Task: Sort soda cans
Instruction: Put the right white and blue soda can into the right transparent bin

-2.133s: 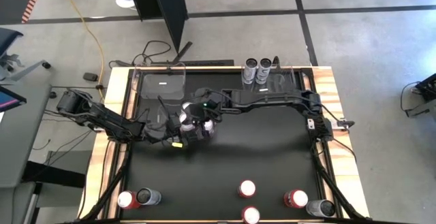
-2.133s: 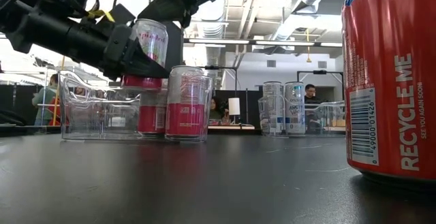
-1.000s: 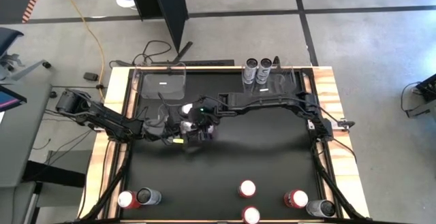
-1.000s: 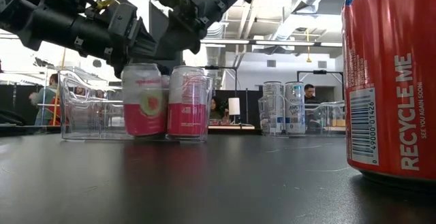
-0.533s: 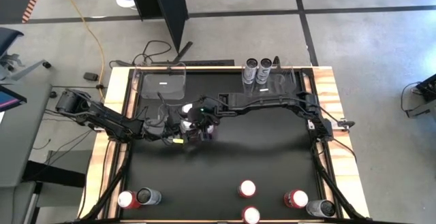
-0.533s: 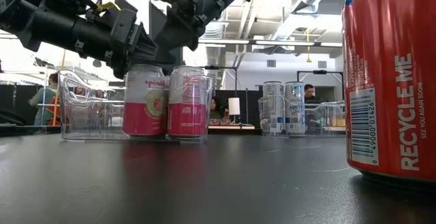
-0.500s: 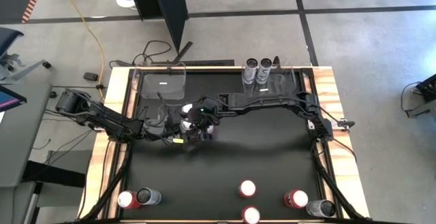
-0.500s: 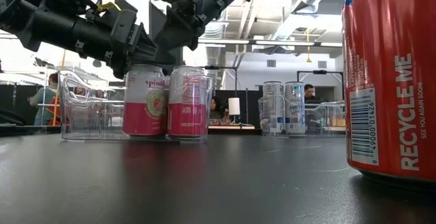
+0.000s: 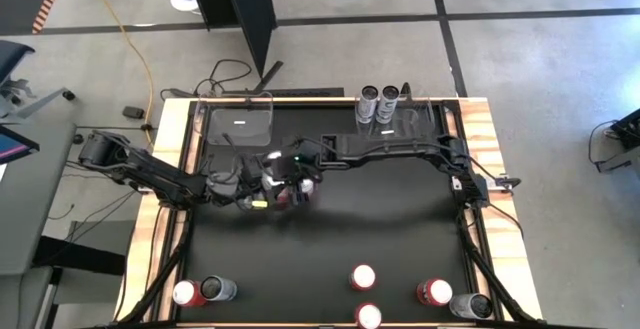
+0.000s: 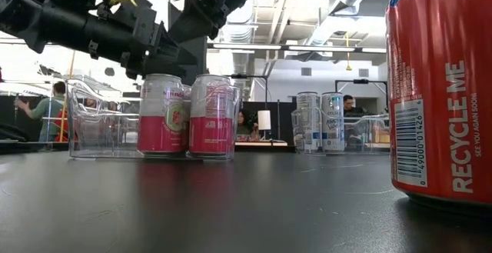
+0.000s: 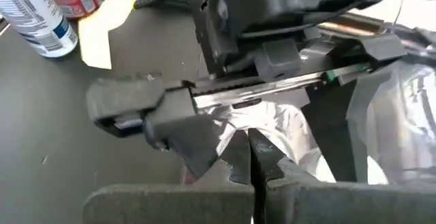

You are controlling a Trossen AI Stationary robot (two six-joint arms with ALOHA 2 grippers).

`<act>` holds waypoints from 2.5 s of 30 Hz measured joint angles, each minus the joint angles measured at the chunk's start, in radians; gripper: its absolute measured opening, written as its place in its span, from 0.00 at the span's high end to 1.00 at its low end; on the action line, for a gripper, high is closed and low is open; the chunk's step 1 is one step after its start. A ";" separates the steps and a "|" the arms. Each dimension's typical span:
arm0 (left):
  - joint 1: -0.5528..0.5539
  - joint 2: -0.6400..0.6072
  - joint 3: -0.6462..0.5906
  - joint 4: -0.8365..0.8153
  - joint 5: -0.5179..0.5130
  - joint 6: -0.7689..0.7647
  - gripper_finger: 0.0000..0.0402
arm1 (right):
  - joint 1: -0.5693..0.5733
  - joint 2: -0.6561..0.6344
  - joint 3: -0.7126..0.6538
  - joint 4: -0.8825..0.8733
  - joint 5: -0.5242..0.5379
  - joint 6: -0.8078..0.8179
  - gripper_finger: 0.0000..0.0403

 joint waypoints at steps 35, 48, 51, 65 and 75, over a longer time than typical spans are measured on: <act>-0.354 -0.553 0.000 -0.234 -0.245 0.298 0.78 | 0.035 -0.523 -0.150 -0.069 0.132 -0.077 1.00; -0.342 -0.550 0.053 -0.355 -0.075 0.268 1.00 | 0.193 -0.948 -0.615 -0.075 0.373 0.119 1.00; -0.333 -0.516 0.104 -0.444 -0.052 0.225 1.00 | 0.246 -1.005 -0.684 -0.082 0.407 0.180 1.00; -0.387 -0.323 0.441 -1.133 0.013 -0.043 0.84 | 0.397 -0.969 -0.817 -0.082 0.545 0.293 1.00; -0.567 -0.162 0.813 -1.728 0.137 -0.495 0.41 | 0.401 -0.895 -0.816 -0.016 0.550 0.158 1.00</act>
